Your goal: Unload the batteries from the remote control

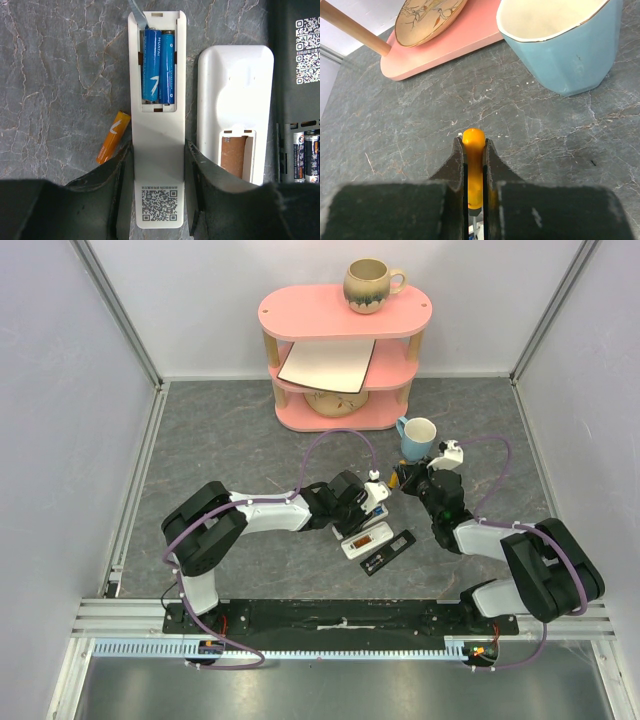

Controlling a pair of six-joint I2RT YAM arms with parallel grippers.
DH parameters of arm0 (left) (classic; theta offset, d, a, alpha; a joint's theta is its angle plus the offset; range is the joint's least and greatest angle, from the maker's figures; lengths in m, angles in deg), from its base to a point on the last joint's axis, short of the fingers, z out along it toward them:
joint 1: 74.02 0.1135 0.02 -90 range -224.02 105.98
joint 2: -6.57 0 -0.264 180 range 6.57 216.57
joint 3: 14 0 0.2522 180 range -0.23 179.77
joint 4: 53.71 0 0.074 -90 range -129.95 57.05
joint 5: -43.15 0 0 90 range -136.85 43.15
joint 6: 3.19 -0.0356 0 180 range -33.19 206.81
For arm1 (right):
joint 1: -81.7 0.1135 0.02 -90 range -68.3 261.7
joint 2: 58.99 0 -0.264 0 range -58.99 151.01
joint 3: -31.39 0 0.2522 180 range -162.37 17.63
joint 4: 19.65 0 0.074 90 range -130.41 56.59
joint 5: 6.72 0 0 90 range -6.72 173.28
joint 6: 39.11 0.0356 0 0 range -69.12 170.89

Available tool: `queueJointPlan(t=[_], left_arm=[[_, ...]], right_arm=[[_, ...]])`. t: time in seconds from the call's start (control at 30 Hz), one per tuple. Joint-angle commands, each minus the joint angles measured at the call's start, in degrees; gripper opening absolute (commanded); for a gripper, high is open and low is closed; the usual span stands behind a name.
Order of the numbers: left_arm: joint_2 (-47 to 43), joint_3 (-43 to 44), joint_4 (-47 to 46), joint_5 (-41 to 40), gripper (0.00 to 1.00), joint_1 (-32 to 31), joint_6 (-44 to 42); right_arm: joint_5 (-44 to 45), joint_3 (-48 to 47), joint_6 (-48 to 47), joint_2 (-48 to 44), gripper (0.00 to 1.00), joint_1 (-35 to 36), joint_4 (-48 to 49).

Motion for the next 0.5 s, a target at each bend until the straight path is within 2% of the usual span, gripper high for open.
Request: queueJointPlan(t=[0.0,0.33,0.47], left_arm=[[4.32,-1.48,6.32,1.84,0.11,0.14,0.46],[4.50,-1.30,6.49,1.93,0.11,0.14,0.46],[4.50,-1.39,6.41,1.84,0.11,0.14,0.46]], right_arm=[[-6.57,-0.78,4.13,-0.53,0.00,0.50,2.69],[-9.57,-0.95,7.74,-1.68,0.00,1.38,4.63],[-9.66,-2.96,8.18,0.78,0.00,2.87,5.33]])
